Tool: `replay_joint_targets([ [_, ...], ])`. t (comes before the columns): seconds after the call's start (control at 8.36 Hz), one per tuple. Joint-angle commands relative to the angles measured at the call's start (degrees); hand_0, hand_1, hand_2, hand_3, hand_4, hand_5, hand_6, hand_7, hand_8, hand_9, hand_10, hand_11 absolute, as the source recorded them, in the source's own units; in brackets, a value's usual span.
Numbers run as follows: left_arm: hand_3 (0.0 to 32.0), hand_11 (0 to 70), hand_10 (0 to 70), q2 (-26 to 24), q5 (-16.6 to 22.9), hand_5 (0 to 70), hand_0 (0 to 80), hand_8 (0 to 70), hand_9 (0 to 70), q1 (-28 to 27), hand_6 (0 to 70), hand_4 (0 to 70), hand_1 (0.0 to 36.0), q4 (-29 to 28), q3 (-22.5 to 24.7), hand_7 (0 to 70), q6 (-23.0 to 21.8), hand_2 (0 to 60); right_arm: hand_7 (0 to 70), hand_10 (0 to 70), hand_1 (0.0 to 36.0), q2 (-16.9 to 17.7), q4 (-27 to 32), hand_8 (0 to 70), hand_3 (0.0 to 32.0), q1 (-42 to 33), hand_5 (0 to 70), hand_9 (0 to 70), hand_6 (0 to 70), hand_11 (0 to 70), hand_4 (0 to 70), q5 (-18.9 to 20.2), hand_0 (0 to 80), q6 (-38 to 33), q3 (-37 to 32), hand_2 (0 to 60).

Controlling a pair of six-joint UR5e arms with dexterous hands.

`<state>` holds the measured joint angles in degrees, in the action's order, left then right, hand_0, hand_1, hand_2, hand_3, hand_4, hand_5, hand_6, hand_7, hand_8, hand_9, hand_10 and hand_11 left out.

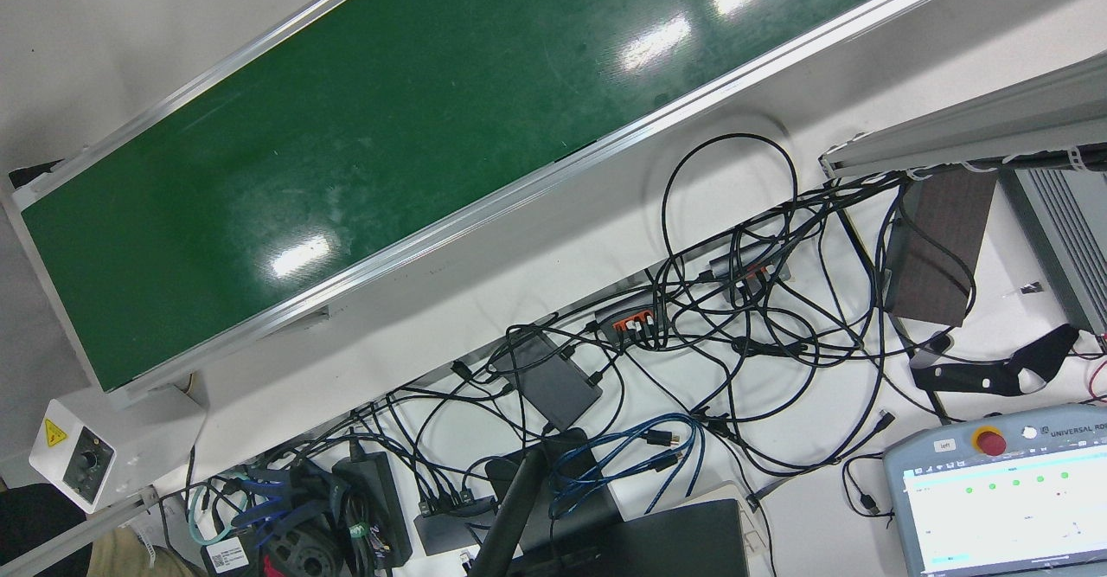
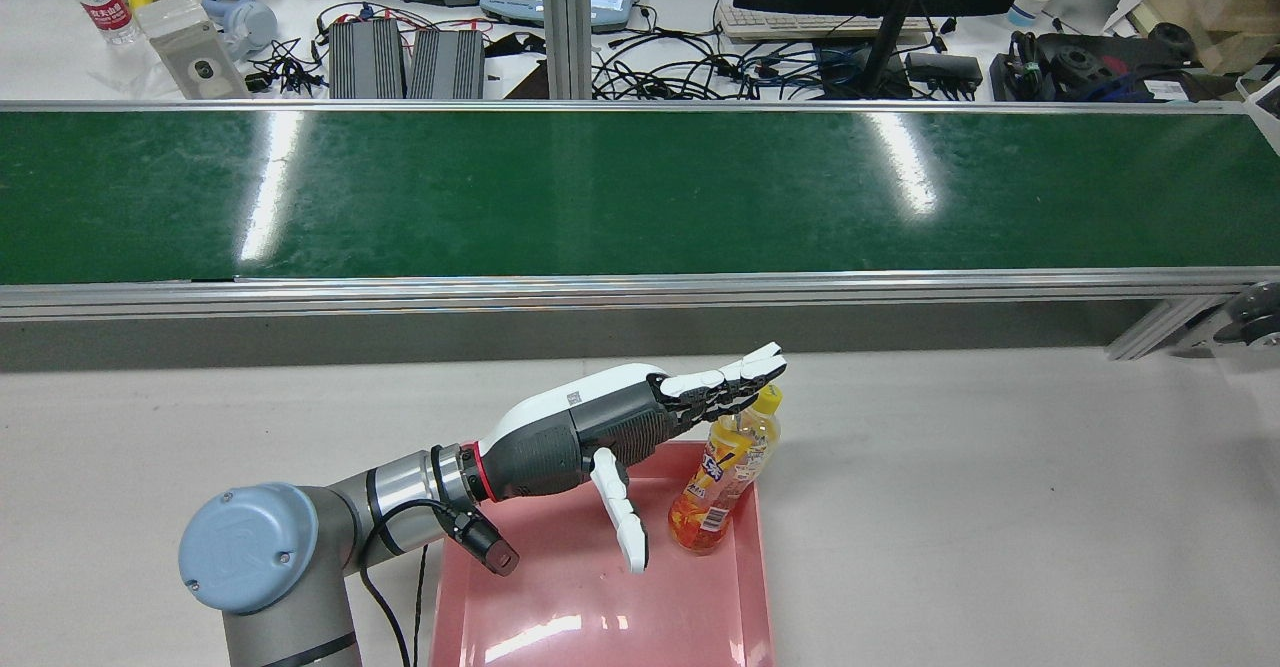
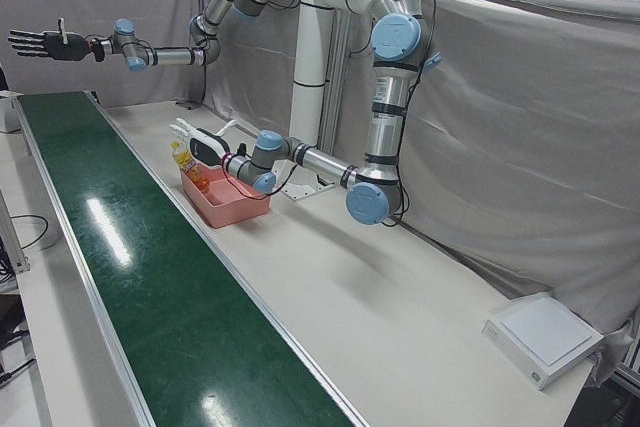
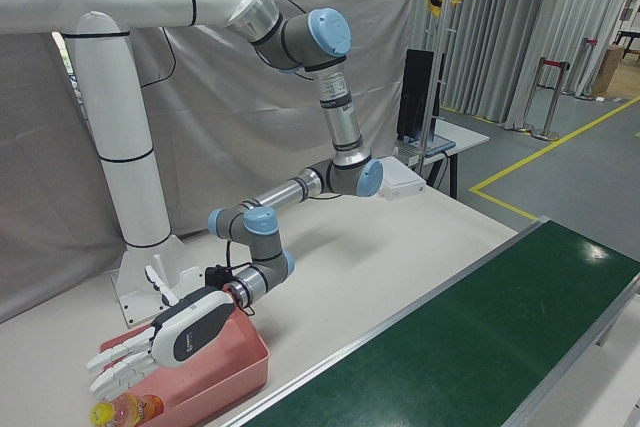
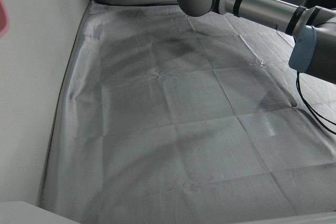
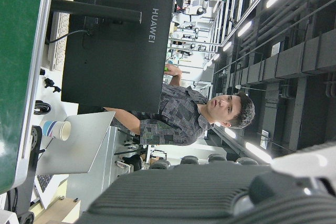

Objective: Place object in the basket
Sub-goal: 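Lower the bottle into the pink tray and open the left hand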

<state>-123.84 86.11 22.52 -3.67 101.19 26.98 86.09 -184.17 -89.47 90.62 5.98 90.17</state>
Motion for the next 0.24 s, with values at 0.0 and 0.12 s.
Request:
replay_joint_targets([
  [0.0,0.0,4.9,2.4,0.0,0.1,0.0,52.6,2.2,5.2,0.1,0.0,13.8,7.9,0.8,1.0,0.0,-0.2,0.0,0.0,0.0,0.0,0.0,-0.1,0.0,0.0,0.0,0.0,0.0,0.0,0.0,0.0,0.0,0.0,0.0,0.0,0.0],
  [0.12,0.0,5.1,2.5,-0.1,0.1,0.0,52.7,2.2,5.2,0.1,0.0,14.2,7.9,1.4,1.7,0.0,-0.3,0.0,0.0,0.0,0.0,0.0,-0.1,0.0,0.0,0.0,0.0,0.0,0.0,0.0,0.0,0.0,0.0,0.0,0.0,0.0],
])
